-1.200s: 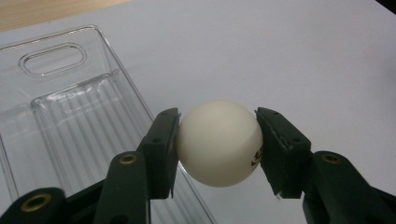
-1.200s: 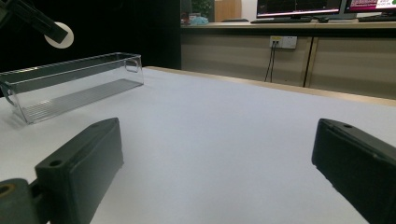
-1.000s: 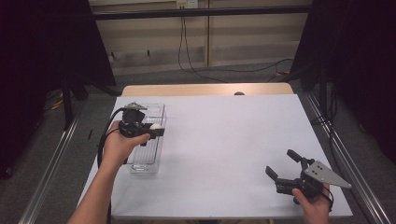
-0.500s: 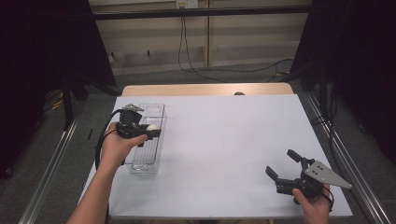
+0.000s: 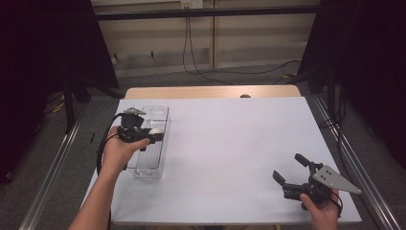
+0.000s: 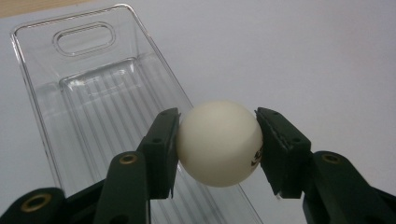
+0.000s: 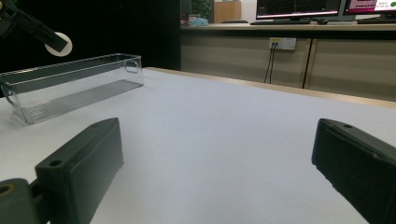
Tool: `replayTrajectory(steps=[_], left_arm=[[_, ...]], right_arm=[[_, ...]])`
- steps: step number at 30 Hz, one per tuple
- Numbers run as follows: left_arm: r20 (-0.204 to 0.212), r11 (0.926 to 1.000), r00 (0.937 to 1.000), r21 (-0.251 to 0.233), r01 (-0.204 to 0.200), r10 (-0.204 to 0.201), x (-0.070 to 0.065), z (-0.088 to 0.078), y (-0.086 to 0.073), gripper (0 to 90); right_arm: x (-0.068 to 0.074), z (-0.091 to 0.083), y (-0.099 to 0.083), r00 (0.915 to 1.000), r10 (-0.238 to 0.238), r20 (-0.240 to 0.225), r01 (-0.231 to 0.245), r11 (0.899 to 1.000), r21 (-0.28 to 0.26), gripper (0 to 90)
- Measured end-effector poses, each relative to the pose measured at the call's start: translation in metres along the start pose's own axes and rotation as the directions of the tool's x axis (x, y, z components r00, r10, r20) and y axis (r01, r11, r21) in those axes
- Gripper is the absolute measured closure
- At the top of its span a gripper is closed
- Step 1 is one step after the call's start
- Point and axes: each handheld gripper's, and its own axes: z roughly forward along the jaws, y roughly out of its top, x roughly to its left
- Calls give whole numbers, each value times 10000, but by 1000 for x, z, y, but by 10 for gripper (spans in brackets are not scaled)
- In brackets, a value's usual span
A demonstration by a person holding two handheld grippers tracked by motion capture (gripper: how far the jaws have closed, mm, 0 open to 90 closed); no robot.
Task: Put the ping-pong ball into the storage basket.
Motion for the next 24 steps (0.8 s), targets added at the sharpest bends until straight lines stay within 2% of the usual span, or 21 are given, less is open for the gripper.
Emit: replayTrajectory(steps=[4, 7, 11, 12, 14, 18, 20, 21, 24], left_arm=[[-28, 9995, 9996, -155, 271, -271, 0, 1, -1, 512], [-20, 9994, 9995, -83, 324, -324, 2, 1, -2, 512], [-69, 9998, 9998, -75, 189, -190, 4, 1, -3, 512], [-62, 9991, 9993, -186, 371, -372, 3, 1, -3, 512], [-120, 9998, 9998, -79, 167, -168, 5, 1, -3, 512], [-98, 9997, 9997, -56, 220, -221, 6, 1, -3, 512], [-105, 9991, 9991, -157, 401, -402, 6, 2, -4, 512], [-151, 9997, 9996, -47, 227, -228, 8, 1, -4, 512], [-189, 9997, 9996, -33, 228, -229, 9, 1, -4, 512]], right_arm=[[0, 0, 0, 10000, -10, -29, 10, 10000, 22, 17], [0, 0, 0, 10000, 28, 36, -28, 10000, -28, 17], [0, 0, 0, 10000, 21, -4, -21, 10000, -42, 17], [0, 0, 0, 10000, 16, -14, -16, 10000, -36, 17], [-1, -1, 0, 10000, 5, 12, -5, 10000, -27, 17], [-1, -1, 0, 10000, 0, 70, 0, 10000, -66, 17], [-1, -1, 0, 10000, -14, 55, 14, 10000, -48, 17], [-1, -1, 0, 10000, -25, -3, 25, 10000, -37, 17], [0, -1, 0, 10000, -23, -43, 23, 10000, -19, 17]])
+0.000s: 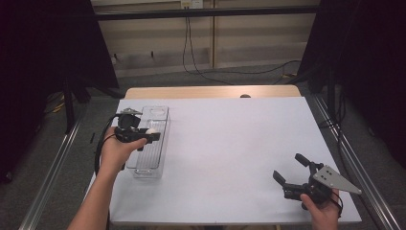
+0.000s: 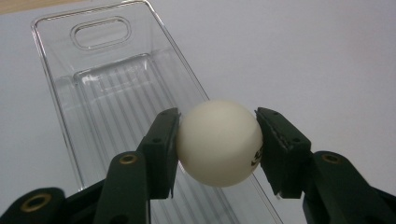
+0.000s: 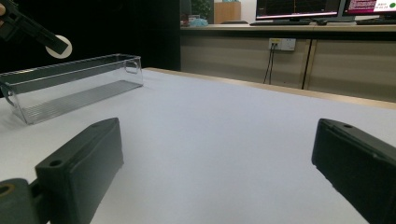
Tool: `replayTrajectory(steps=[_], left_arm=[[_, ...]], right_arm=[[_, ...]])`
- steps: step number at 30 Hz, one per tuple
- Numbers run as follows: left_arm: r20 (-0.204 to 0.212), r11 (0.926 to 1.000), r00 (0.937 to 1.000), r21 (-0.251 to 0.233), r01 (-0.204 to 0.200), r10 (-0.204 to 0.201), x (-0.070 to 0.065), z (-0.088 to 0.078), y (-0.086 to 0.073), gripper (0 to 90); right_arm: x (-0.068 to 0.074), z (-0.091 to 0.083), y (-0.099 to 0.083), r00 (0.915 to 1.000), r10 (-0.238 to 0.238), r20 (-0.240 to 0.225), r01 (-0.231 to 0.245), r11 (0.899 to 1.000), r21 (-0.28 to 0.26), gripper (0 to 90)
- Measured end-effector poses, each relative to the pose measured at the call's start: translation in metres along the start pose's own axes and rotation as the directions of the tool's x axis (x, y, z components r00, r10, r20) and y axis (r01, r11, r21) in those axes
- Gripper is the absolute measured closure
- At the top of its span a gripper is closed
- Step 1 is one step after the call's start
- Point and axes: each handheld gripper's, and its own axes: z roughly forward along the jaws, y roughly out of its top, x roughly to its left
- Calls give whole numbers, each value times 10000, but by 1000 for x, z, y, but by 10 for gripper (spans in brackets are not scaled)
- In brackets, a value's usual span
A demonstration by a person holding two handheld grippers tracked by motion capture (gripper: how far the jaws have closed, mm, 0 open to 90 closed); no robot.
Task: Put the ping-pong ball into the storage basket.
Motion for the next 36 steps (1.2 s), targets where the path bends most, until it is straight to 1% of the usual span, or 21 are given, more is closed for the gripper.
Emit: replayTrajectory(steps=[1, 4, 6, 8, 12, 14, 16, 18, 20, 22, 23, 24, 25, 26, 28, 30, 31, 33, 35, 36], left_arm=[[-39, 9998, 9999, -84, 162, -163, -1, 0, 0, 512], [-49, 9999, 9999, -105, 97, -97, 0, 1, -1, 512], [-75, 9999, 9999, -41, 126, -126, 0, 1, -1, 512], [-69, 9998, 9998, -106, 193, -193, 0, 2, -2, 512], [-69, 9996, 9997, -123, 242, -243, 1, 2, -2, 512], [-114, 9998, 9997, -47, 208, -208, 2, 1, -2, 512], [-74, 9999, 9999, 110, 83, -82, 3, 0, -2, 512], [-94, 9999, 9999, 60, 93, -93, 4, 1, -2, 512], [-97, 9999, 9999, 127, 75, -74, 5, 1, -3, 512], [-246, 10000, 9997, 65, 63, -61, 5, 2, -3, 512], [-264, 9999, 9996, 3, 123, -123, 5, 2, -4, 512], [-173, 9998, 9998, 158, 127, -124, 5, 2, -4, 512], [-149, 9998, 9997, 14, 178, -177, 5, 3, -5, 512], [-142, 9998, 9997, 3, 203, -203, 5, 4, -5, 512], [-216, 9998, 9997, 171, 85, -81, 6, 3, -5, 512], [-150, 9998, 9997, 35, 210, -209, 7, 5, -5, 511], [-227, 9999, 9996, 9, 163, -163, 7, 5, -5, 512], [-260, 9998, 9995, 74, 205, -203, 8, 5, -5, 512], [-196, 9994, 9992, -3, 341, -341, 7, 6, -6, 511], [-251, 9995, 9992, -14, 306, -306, 8, 7, -6, 512]], right_arm=[[0, 0, 0, 10000, -29, 18, 29, 10000, -29, 18], [0, 0, 0, 10000, -21, -31, 21, 10000, 6, 18], [0, 1, 0, 10000, 22, 23, -22, 10000, 6, 17], [0, 1, 0, 10000, -32, 18, 32, 10000, 3, 18], [0, 1, 0, 10000, 21, 25, -21, 10000, 3, 18], [0, 1, 0, 10000, -8, -5, 8, 10000, 23, 17], [0, 1, 0, 10000, 27, 11, -28, 10000, 16, 18], [1, 1, 0, 10000, 18, 42, -18, 10000, 1, 18], [0, 1, 0, 10000, 13, 14, -13, 10000, 3, 18], [0, 1, 0, 10000, 28, 12, -28, 10000, 13, 18], [1, 1, 0, 10000, 29, 20, -29, 10000, 13, 18], [1, 1, 0, 10000, 22, 4, -22, 10000, 17, 18], [1, 1, 0, 10000, 23, 5, -23, 10000, 19, 18], [1, 1, 0, 10000, 19, -1, -19, 10000, 19, 18], [1, 1, 0, 10000, 10, 8, -10, 10000, 15, 18], [1, 1, 0, 10000, 18, -3, -18, 10000, 19, 18], [1, 1, 0, 10000, 23, -4, -23, 10000, 19, 17], [0, 1, 0, 10000, 26, 14, -26, 10000, 5, 18], [1, 1, -1, 10000, 16, -3, -16, 10000, 22, 18], [1, 1, -1, 10000, 25, 23, -25, 10000, 31, 18]])
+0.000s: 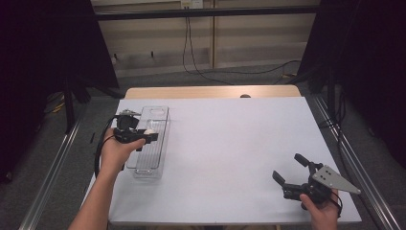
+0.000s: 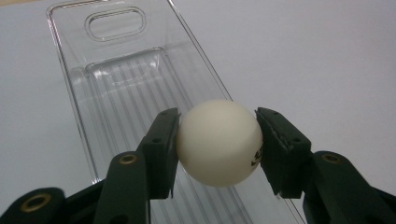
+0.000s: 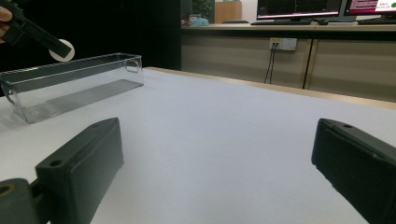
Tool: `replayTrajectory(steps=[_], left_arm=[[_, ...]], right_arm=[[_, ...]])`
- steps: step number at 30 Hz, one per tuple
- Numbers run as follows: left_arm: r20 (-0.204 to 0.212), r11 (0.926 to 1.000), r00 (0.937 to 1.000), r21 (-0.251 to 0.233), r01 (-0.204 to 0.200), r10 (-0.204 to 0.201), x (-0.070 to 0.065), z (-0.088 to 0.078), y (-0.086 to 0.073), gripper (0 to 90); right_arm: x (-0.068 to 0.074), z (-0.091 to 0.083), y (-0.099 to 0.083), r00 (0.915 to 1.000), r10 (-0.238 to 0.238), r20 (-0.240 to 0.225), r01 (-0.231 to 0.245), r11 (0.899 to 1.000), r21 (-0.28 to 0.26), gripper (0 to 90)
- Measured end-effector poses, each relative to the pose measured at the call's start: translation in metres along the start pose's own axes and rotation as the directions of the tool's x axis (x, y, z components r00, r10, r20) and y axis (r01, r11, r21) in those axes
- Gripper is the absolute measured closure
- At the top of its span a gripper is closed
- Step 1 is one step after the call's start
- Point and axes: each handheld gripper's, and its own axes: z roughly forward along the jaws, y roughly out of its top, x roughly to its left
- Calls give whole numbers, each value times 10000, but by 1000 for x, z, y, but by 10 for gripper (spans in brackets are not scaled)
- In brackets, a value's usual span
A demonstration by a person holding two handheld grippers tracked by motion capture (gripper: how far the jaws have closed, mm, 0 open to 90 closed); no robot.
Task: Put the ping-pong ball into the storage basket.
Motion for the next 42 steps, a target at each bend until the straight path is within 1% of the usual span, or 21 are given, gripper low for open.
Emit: replayTrajectory(steps=[1, 4, 5, 8, 10, 12, 14, 15, 16, 17, 19, 21, 23, 25, 28, 31, 33, 36, 39, 41, 42], left_arm=[[-9, 9999, 10000, 62, -80, 80, 1, 0, 0, 512], [-3, 9999, 9999, 79, -120, 120, 1, 0, 0, 512], [-28, 9999, 10000, 101, -93, 93, 1, 0, 0, 511], [-9, 9999, 10000, -70, 76, -76, 0, 1, -1, 511], [-118, 10000, 9999, 74, -59, 60, 1, 1, -2, 511], [-122, 9998, 9998, 166, -134, 136, 3, 1, -2, 511], [-159, 9999, 9999, 93, -48, 49, 4, 2, -4, 511], [-163, 9999, 9998, 157, -57, 59, 5, 2, -4, 511], [-230, 9999, 9997, 64, -82, 84, 5, 3, -5, 511], [-195, 9998, 9998, 173, -85, 89, 5, 3, -5, 511], [-161, 9999, 9999, 113, -16, 18, 5, 3, -5, 511], [-222, 9999, 9997, 137, -72, 75, 6, 3, -5, 511], [-177, 9998, 9998, 176, -90, 94, 7, 3, -5, 511], [-231, 9999, 9997, 147, -26, 30, 6, 4, -6, 511], [-272, 9998, 9996, 182, -40, 45, 7, 5, -7, 511], [-318, 9997, 9994, 215, -98, 104, 8, 6, -8, 511], [-386, 9999, 9992, 101, -48, 52, 8, 7, -8, 510], [-453, 10000, 9990, 31, -34, 35, 8, 8, -9, 507], [-356, 10000, 9993, -56, 59, -61, 7, 7, -8, 461], [-389, 9999, 9992, -133, 91, -96, 7, 7, -8, 458], [-504, 9999, 9987, -135, 39, -45, 7, 7, -8, 450]], right_arm=[[0, 0, 0, 10000, 1, 12, -1, 10000, -1, 18], [0, 0, 0, 10000, -44, -7, 44, 10000, -34, 18], [-1, 0, 0, 10000, -45, 23, 45, 10000, -46, 18], [0, -1, 0, 10000, 23, 29, -23, 10000, -11, 18], [0, 0, 0, 10000, 50, 31, -50, 10000, -13, 18], [1, 0, 0, 9999, 81, 60, -81, 10000, -18, 17], [0, 0, 0, 10000, 37, 13, -37, 10000, -13, 18], [0, 0, 0, 10000, 11, 22, -11, 10000, -18, 18], [0, 0, 0, 10000, 60, 55, -60, 10000, -12, 18], [0, 0, 0, 10000, 49, 61, -49, 10000, -14, 18], [1, 0, 0, 10000, 56, 59, -56, 10000, -17, 18], [1, 0, 0, 10000, 61, 54, -61, 10000, 13, 18], [1, 1, 0, 10000, 74, 44, -74, 10000, -28, 18], [1, 1, 0, 9999, 131, 95, -131, 9999, -23, 18], [0, 0, 0, 10000, 7, 4, -7, 10000, -14, 18], [0, 0, 0, 10000, 29, 23, -29, 10000, 3, 17], [1, 0, 0, 9999, 90, 93, -90, 9999, -59, 18], [-1, 0, 0, 10000, 4, 48, -4, 10000, -52, 18], [0, 0, 0, 10000, 40, 58, -39, 10000, -44, 18], [-1, 0, 0, 10000, 14, 51, -14, 10000, -34, 18], [-1, 0, 0, 10000, -4, 67, 4, 10000, -29, 18]])
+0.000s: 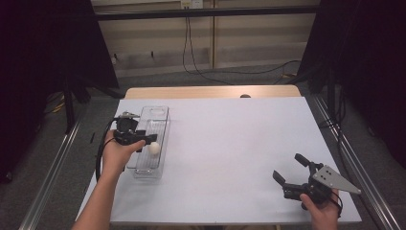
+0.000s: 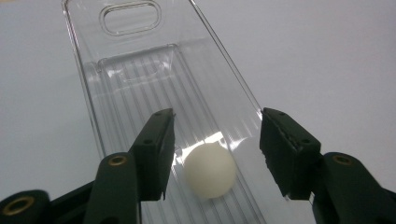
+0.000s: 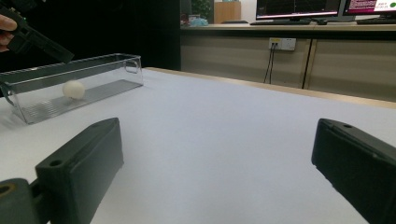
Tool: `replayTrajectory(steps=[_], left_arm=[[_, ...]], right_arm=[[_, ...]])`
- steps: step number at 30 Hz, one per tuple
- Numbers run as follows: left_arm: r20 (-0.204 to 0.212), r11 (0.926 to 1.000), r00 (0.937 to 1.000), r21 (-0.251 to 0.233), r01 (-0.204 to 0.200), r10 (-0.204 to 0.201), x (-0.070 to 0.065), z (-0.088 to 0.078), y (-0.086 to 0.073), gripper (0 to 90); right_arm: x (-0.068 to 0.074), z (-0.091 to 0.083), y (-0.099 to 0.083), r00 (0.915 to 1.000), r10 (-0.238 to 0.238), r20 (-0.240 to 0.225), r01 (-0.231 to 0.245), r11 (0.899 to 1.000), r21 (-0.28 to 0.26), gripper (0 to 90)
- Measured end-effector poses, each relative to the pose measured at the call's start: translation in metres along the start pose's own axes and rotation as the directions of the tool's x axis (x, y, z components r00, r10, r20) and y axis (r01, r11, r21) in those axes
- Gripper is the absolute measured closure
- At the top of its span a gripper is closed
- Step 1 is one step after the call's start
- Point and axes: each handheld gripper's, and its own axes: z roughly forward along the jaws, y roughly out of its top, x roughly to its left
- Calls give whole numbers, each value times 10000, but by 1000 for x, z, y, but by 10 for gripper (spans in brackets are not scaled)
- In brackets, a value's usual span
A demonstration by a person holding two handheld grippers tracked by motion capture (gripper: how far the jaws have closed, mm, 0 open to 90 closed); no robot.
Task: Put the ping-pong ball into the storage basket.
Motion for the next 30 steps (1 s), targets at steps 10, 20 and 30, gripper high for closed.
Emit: replayTrajectory(steps=[10, 20, 30], left_arm=[[-40, 9978, 9997, -623, 236, -238, -3, -4, -2, 354], [78, 9917, 9996, -1255, 280, -272, -6, -13, -7, 268], [187, 9846, 9993, -1713, 345, -318, -7, -16, -13, 201]], right_arm=[[-1, -2, 0, 10000, -10, 35, 10, 10000, -34, 18], [2, 2, 0, 9999, -104, -102, 104, 9999, 6, 18], [1, 1, 1, 9999, -52, -95, 52, 10000, -14, 18]])
